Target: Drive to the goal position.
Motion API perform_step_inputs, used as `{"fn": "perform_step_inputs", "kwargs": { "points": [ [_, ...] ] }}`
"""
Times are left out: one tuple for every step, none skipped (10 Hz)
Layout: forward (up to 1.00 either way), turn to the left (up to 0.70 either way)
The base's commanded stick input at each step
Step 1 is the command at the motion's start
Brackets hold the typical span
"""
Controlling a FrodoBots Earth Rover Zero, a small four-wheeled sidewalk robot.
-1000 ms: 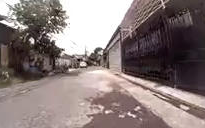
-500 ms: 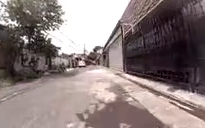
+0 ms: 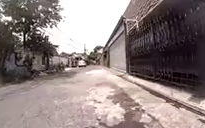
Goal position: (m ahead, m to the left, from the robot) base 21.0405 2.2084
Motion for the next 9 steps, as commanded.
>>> {"fn": "perform_step_inputs", "kwargs": {
  "points": [
    [1.0,0.0],
    [1.0,0.0],
    [1.0,0.0],
    [1.0,0.0],
    [1.0,0.0],
    [1.0,0.0],
    [1.0,0.29],
    [1.0,0.4],
    [1.0,0.4]
  ]
}}
